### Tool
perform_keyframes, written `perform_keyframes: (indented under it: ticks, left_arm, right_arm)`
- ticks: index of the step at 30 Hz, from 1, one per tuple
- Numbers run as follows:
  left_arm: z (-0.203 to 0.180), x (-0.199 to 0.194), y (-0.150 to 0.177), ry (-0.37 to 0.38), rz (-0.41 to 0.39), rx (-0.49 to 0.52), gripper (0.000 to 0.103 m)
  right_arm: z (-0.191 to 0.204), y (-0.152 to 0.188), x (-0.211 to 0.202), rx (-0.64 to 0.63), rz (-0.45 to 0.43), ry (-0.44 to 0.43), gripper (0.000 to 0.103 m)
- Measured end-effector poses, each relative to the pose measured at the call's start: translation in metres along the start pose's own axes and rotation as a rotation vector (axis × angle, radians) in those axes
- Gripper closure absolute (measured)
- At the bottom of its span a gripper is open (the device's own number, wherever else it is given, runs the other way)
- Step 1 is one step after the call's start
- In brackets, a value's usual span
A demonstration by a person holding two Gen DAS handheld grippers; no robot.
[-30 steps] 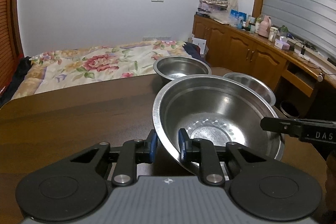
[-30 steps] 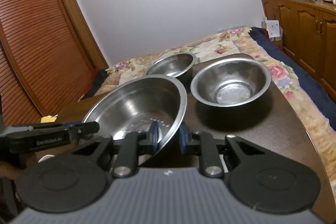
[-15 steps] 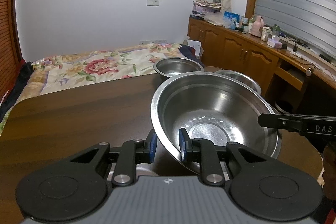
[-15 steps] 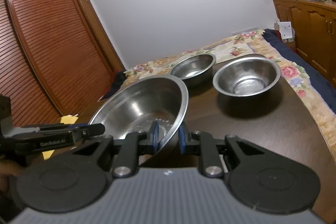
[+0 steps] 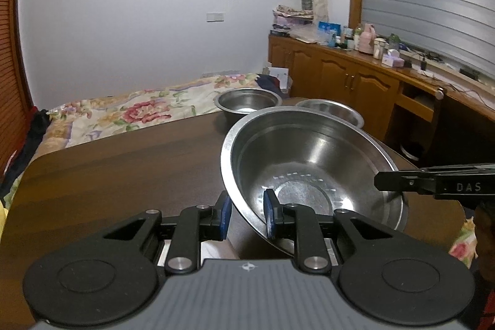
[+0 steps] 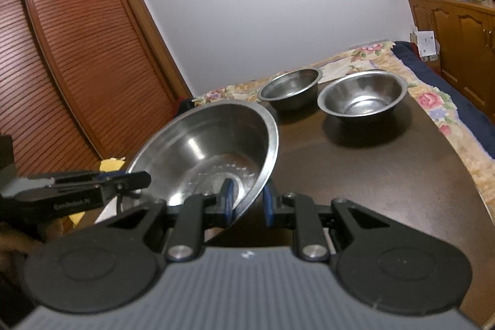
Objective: Organize plates and bowls
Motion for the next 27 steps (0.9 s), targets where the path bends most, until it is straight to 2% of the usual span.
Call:
perform_keyframes:
  ticks: [14, 27]
  left_arm:
    - [-0.007, 0.0, 0.021, 0.043, 0.049, -0.002, 0.078]
    - [-0.007, 0.0, 0.033, 0.049, 0.089, -0.015, 0.077]
  right_arm:
    - [-0.005, 0.018, -0.016, 0.001, 0.02, 0.001, 0.081]
    - [-0.009, 0.027, -0.016, 0.007, 0.044, 0.008, 0.081]
Point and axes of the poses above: each gripper's, at about its wrist camera, not at the fingertips, and x roughly the way its jaws point, z to its left, y to its underside, the point moved 2 cm from there along x, roughly the way its jaws point, and after that the axes turned 5 degrees about -x, right-handed, at the moved point
